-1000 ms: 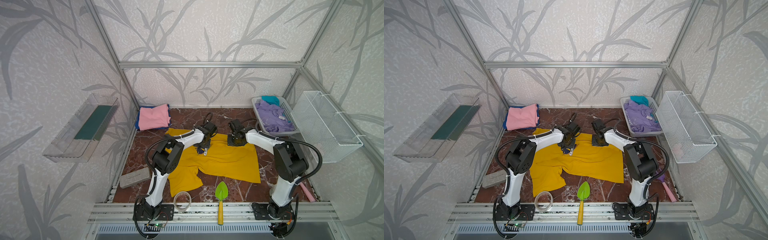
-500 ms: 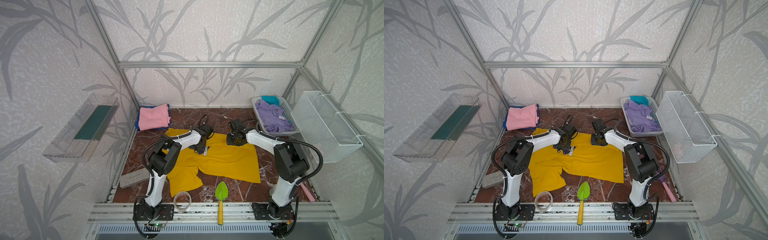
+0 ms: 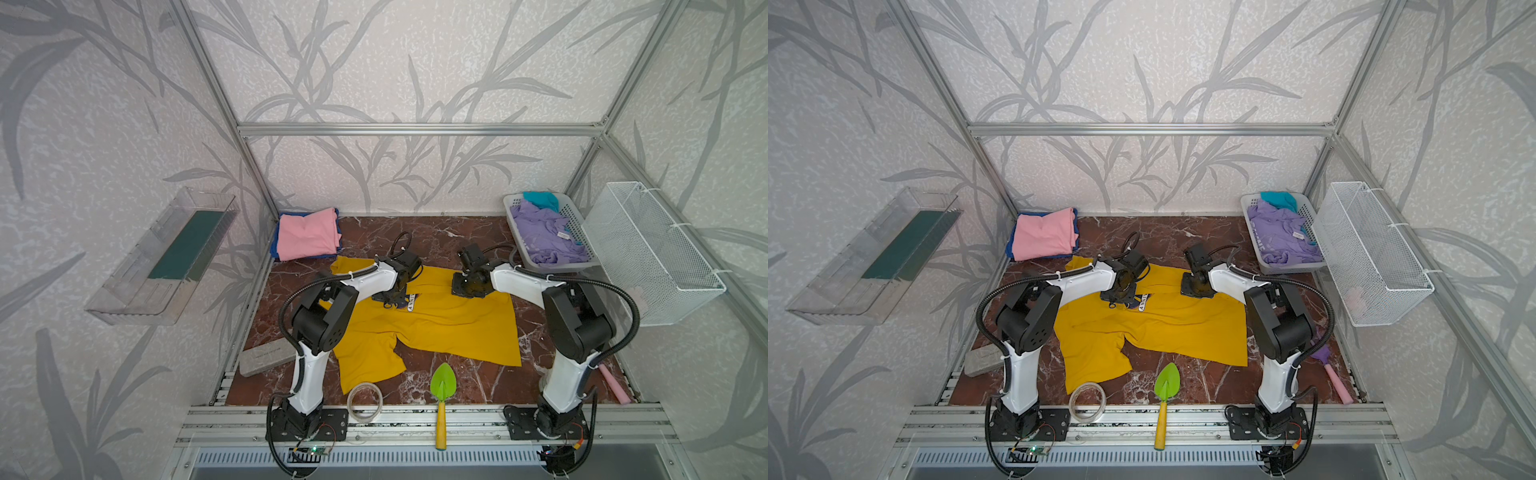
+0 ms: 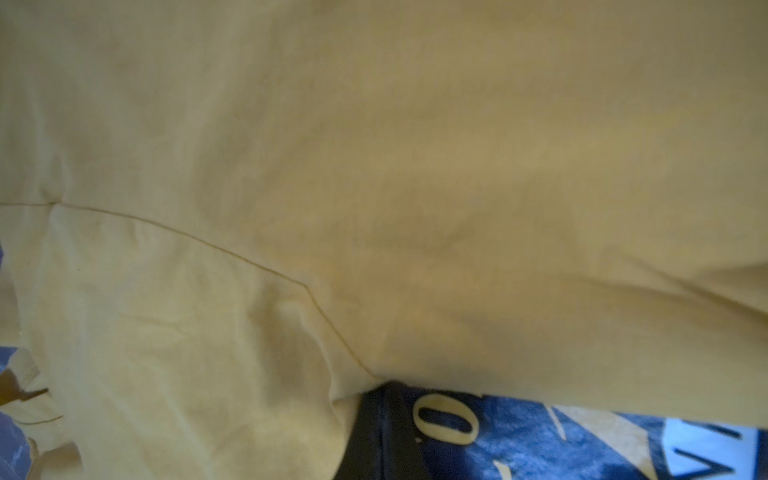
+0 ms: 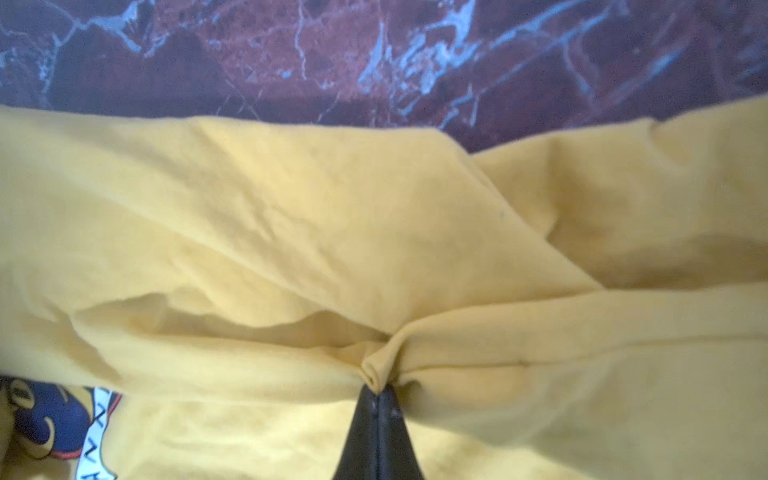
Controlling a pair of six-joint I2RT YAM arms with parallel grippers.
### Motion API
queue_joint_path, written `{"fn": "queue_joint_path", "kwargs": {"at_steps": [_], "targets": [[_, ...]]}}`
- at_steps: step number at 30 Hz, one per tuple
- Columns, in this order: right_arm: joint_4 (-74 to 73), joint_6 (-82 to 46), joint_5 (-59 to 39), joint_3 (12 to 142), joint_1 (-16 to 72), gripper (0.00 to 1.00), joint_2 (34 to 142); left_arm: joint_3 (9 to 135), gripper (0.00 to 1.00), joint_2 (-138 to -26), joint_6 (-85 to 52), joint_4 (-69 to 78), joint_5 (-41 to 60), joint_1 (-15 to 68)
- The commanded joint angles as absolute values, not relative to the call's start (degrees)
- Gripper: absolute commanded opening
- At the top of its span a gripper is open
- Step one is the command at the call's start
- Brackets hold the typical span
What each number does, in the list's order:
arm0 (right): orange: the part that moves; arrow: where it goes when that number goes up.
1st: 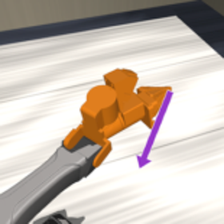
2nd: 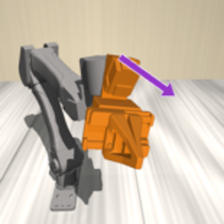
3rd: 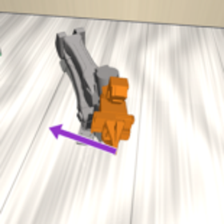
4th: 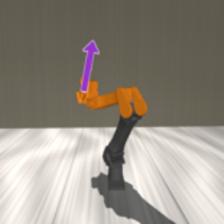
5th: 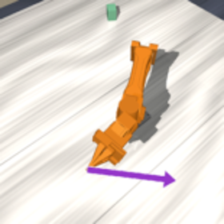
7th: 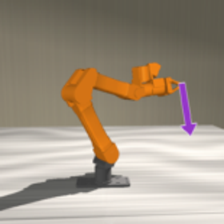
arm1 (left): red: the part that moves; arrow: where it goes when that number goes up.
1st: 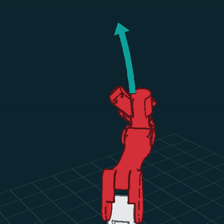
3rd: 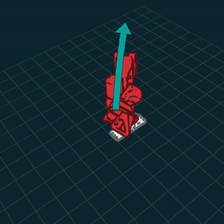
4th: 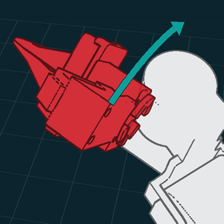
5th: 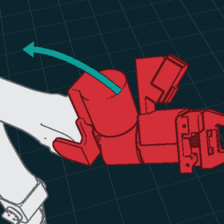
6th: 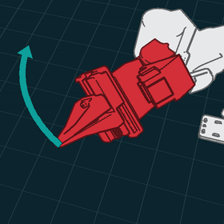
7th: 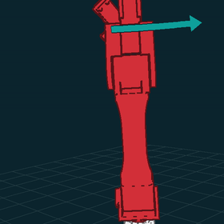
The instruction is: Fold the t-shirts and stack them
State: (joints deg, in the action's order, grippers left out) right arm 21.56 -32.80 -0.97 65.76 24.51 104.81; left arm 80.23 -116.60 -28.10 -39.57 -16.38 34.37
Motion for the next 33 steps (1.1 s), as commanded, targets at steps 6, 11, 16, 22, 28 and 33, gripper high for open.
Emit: {"fn": "queue_joint_path", "kwargs": {"at_steps": [6, 11, 16, 22, 28, 33], "targets": [[14.8, -40.6, -1.5, 52.0, 25.6, 0.0, 96.1, 76.4, 0.0, -113.3, -29.9, -40.0, -17.7, 32.7], [11.5, -42.1, -4.1, 48.0, 25.9, 0.17, 97.2, 73.5, 0.0, -111.6, -31.2, -40.3, -18.6, 30.2], [14.7, -39.0, -2.2, 49.7, 25.0, 0.51, 92.7, 71.8, 0.0, -110.0, -31.5, -40.1, -19.4, 28.1], [22.6, -34.9, 4.2, 52.5, 19.5, 0.51, 83.7, 72.4, 0.0, -109.9, -31.5, -39.8, -18.4, 27.9], [24.8, -34.0, 5.4, 56.7, 14.5, 0.62, 85.2, 72.3, 0.0, -110.0, -31.3, -39.6, -18.0, 27.9], [23.6, -35.3, 2.4, 59.7, 12.2, 0.65, 91.4, 72.2, 0.0, -110.0, -31.5, -39.5, -17.7, 27.9]]}}
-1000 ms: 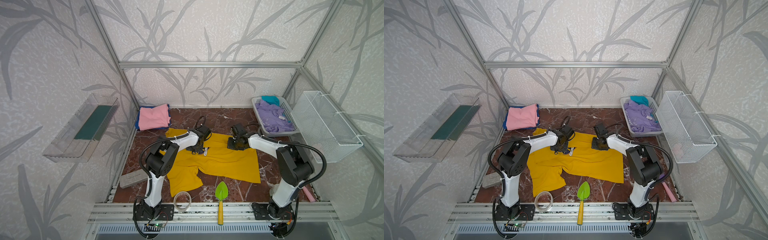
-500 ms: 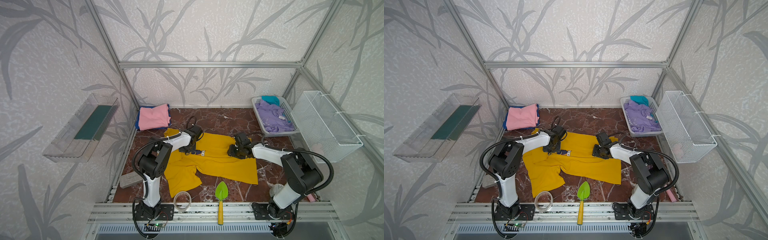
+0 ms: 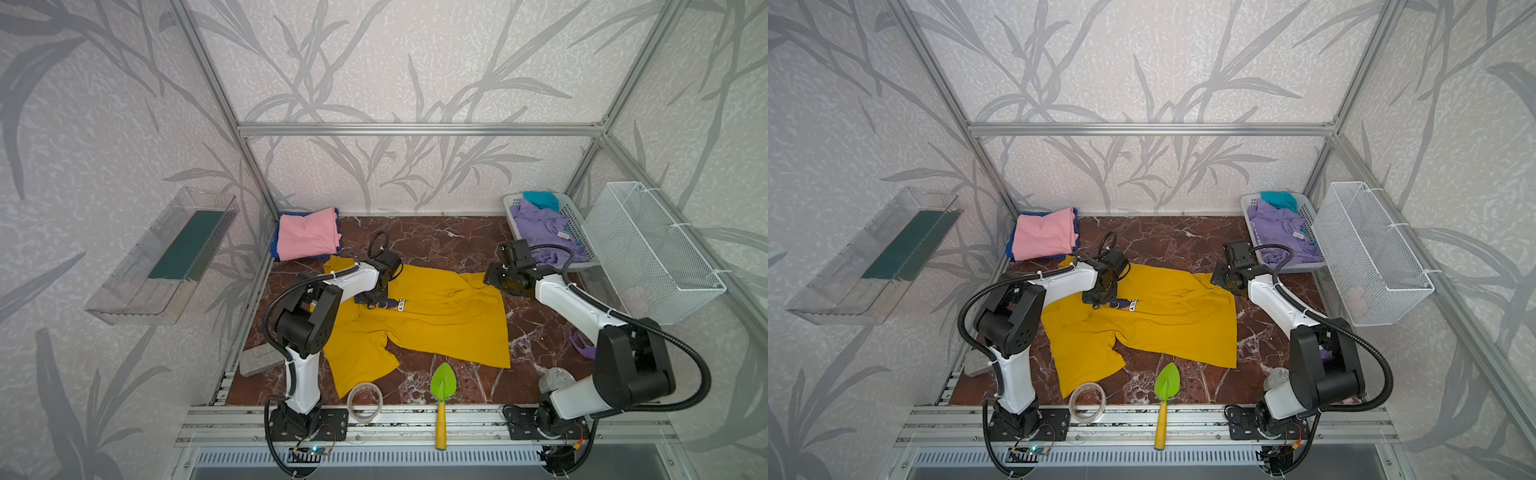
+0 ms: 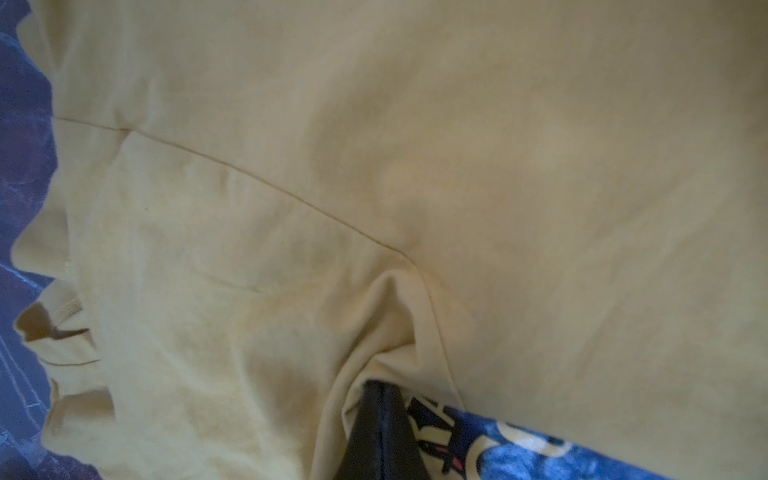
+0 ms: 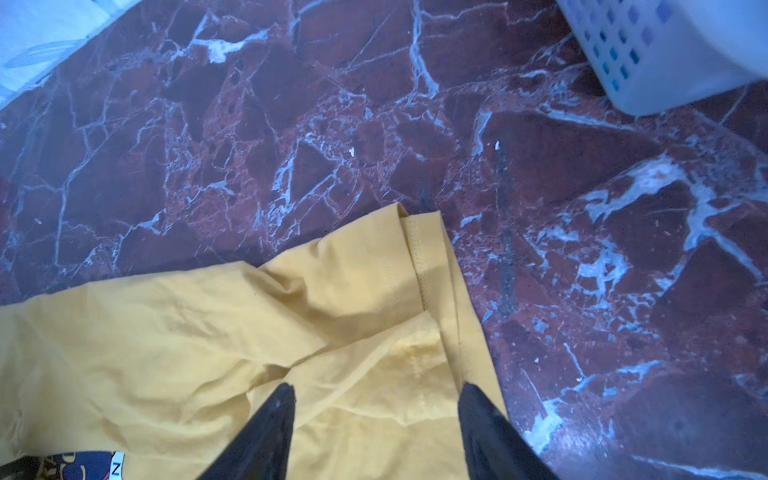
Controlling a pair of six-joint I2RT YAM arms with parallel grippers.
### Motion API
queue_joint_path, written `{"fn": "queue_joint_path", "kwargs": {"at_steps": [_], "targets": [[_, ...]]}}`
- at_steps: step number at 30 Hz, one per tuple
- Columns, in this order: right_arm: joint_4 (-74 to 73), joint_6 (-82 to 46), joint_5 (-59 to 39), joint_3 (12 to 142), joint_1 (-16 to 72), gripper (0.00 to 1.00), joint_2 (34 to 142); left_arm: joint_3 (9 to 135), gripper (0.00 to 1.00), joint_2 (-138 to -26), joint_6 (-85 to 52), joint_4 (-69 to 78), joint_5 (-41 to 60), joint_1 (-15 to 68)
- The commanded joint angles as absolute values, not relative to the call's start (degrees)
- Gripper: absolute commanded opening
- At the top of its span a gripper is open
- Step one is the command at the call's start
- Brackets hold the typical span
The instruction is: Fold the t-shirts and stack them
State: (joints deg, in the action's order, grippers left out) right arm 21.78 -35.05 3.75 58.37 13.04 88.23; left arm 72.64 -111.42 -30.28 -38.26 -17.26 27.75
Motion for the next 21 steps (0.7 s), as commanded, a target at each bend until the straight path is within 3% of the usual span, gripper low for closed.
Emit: {"fn": "queue_joint_path", "kwargs": {"at_steps": [1, 5, 7, 8, 10, 12, 21], "targets": [[23.2, -35.5, 0.9, 60.4, 11.6, 0.65, 92.9, 72.3, 0.0, -110.0, -31.3, -39.5, -17.7, 27.8], [22.5, -36.5, -3.2, 63.2, 11.0, 0.63, 99.5, 72.6, 0.0, -110.3, -31.2, -39.6, -17.7, 27.9], [21.0, -38.6, -4.7, 63.6, 11.0, 0.58, 101.4, 72.8, 0.0, -110.6, -31.3, -39.6, -17.5, 27.9], [20.5, -38.8, -5.6, 64.0, 11.0, 0.47, 102.1, 73.0, 0.0, -110.7, -31.3, -39.7, -17.5, 27.8], [19.9, -39.4, -6.8, 65.1, 10.8, 0.15, 103.4, 73.4, 0.0, -111.0, -31.3, -40.0, -17.5, 27.9], [19.6, -39.6, -7.2, 66.6, 10.5, 0.0, 103.9, 74.4, 0.0, -111.1, -31.3, -40.3, -17.4, 27.8], [25.1, -37.0, -4.3, 80.6, 9.1, 0.0, 104.4, 79.6, 0.0, -111.0, -30.9, -42.0, -17.4, 27.4]]}}
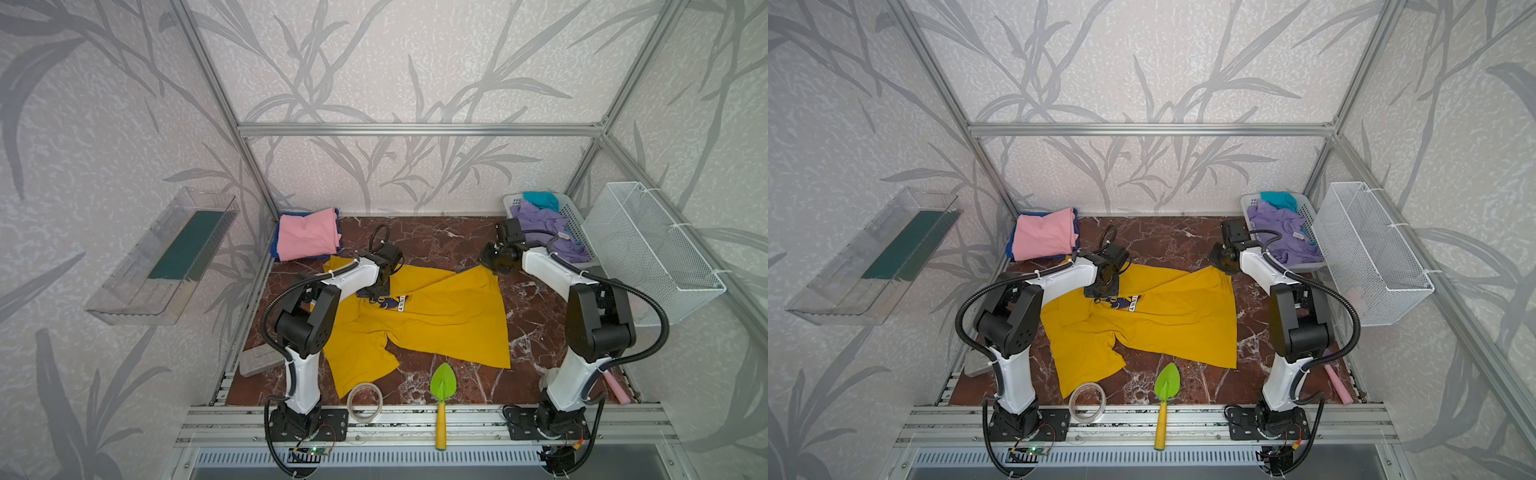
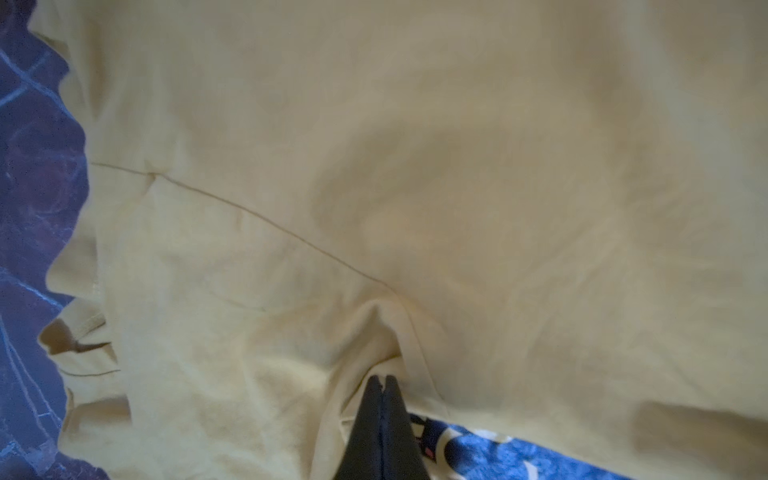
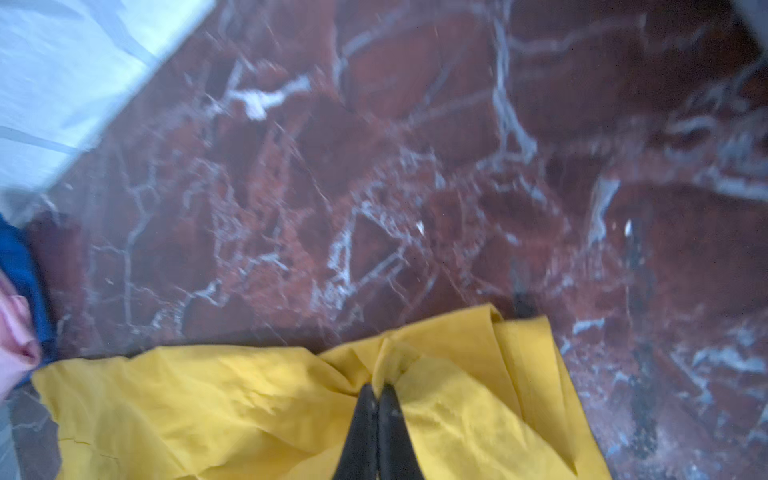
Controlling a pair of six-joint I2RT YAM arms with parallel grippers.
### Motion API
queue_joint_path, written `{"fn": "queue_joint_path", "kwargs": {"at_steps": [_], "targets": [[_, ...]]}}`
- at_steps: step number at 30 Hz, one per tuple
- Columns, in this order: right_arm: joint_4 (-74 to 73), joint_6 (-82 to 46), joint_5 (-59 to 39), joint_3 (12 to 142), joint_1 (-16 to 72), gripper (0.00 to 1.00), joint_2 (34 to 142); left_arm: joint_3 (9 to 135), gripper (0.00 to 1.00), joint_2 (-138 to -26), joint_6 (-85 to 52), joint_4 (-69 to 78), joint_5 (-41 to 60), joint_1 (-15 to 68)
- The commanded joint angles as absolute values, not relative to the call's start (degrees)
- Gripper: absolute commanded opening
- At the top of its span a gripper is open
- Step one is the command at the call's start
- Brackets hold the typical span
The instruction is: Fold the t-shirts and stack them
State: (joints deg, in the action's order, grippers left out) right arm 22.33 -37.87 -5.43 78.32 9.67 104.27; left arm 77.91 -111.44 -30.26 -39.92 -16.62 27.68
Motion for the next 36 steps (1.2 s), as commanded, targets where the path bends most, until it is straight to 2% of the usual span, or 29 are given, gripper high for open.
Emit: {"fn": "queue_joint_path", "kwargs": {"at_steps": [1, 10, 12, 17, 23, 35, 36], "targets": [[24.4, -37.0, -3.9, 80.8, 9.1, 0.0, 104.1, 79.6, 0.0, -110.7, -30.9, -42.0, -17.5, 27.4], [15.8, -33.9, -6.4, 87.6, 8.8, 0.0, 102.3, 84.3, 0.0, -110.0, -30.8, -43.8, -18.5, 25.9], [13.9, -33.3, -6.0, 84.0, 9.0, 0.0, 99.3, 85.0, 0.0, -109.0, -30.6, -44.0, -18.9, 25.9], [7.4, -34.9, -4.3, 64.3, 9.0, 0.0, 89.4, 83.8, 0.0, -107.9, -30.7, -43.8, -18.9, 25.9], [3.8, -38.5, -3.8, 46.9, 8.8, 0.0, 86.9, 80.5, 0.0, -108.8, -31.7, -42.6, -16.7, 26.0], [6.2, -39.5, 2.4, 39.1, 6.9, 0.0, 86.4, 75.1, 0.0, -108.7, -32.0, -42.2, -19.1, 25.7], [6.7, -39.5, 2.5, 38.6, 6.9, 0.08, 86.2, 74.8, 0.0, -108.8, -32.2, -42.3, -19.3, 25.6]]}}
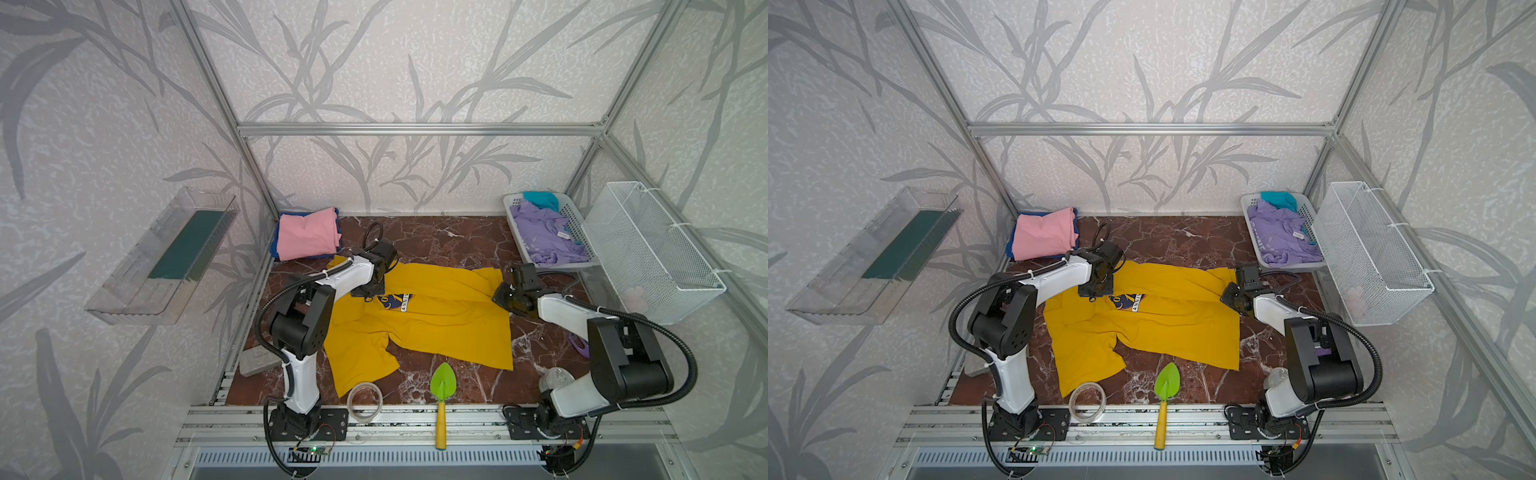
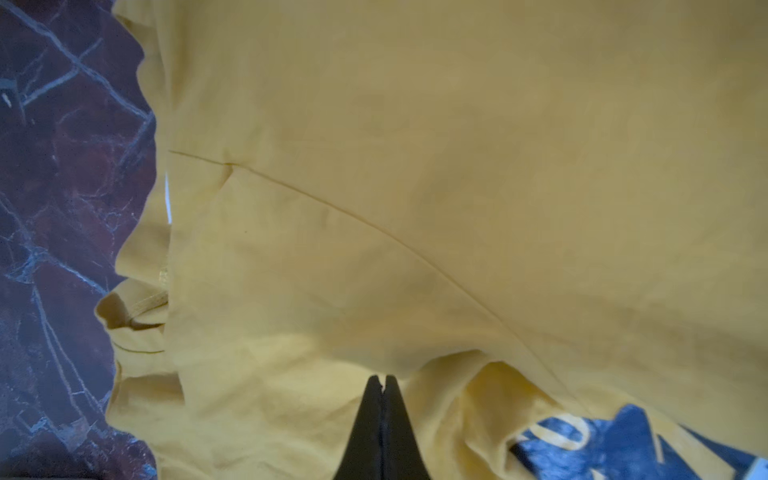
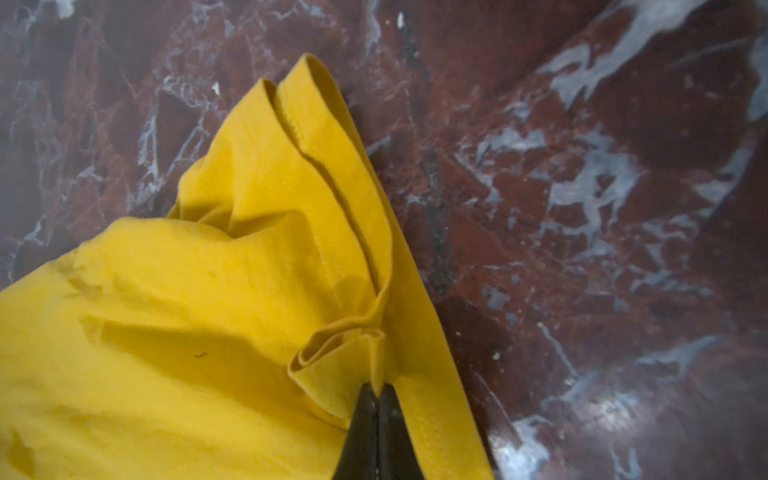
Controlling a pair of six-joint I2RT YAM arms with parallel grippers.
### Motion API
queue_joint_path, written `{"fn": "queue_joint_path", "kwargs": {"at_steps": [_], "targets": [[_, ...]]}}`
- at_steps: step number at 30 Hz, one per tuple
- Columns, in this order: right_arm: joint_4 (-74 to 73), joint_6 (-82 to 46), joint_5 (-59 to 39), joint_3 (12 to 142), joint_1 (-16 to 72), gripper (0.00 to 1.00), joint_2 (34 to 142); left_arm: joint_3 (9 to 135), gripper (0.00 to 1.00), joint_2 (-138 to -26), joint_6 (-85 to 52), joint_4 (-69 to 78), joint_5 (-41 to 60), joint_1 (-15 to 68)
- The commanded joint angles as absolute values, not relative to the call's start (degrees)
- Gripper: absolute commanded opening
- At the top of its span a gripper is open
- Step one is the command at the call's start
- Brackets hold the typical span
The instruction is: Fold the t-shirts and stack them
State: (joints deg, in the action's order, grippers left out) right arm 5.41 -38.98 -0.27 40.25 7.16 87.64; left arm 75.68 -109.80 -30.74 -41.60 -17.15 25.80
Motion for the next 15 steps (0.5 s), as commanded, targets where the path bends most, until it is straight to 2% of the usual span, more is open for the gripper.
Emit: {"fn": "queue_joint_path", "kwargs": {"at_steps": [1, 2, 3, 5, 8, 10, 12, 15], "targets": [[6.9, -39.6, 2.3, 38.1, 6.9, 0.24, 85.8, 74.7, 0.0, -108.8, -32.2, -42.3, -19.4, 25.6], [7.1, -39.6, 1.5, 37.7, 6.8, 0.39, 85.4, 74.6, 0.0, -108.9, -32.4, -42.6, -19.6, 25.4], [7.5, -39.5, 0.9, 37.5, 6.8, 0.48, 84.5, 74.9, 0.0, -108.9, -32.7, -43.2, -20.3, 25.3], [9.3, -39.4, 1.1, 37.8, 6.8, 0.52, 82.1, 75.6, 0.02, -108.4, -33.4, -44.3, -21.7, 24.9], [14.2, -37.8, 4.2, 40.8, 6.8, 0.52, 77.4, 77.0, 0.24, -107.5, -34.4, -45.8, -23.1, 24.2], [16.7, -36.9, 6.9, 43.1, 6.8, 0.43, 74.8, 78.2, 0.29, -107.2, -34.8, -46.5, -24.0, 23.9], [16.6, -34.8, 7.3, 44.6, 6.8, 0.19, 73.7, 79.5, 0.31, -107.4, -35.1, -46.7, -24.2, 23.7], [15.8, -34.8, 4.9, 46.3, 8.1, 0.04, 76.7, 81.7, 0.31, -109.4, -35.2, -46.4, -23.6, 23.6]]}}
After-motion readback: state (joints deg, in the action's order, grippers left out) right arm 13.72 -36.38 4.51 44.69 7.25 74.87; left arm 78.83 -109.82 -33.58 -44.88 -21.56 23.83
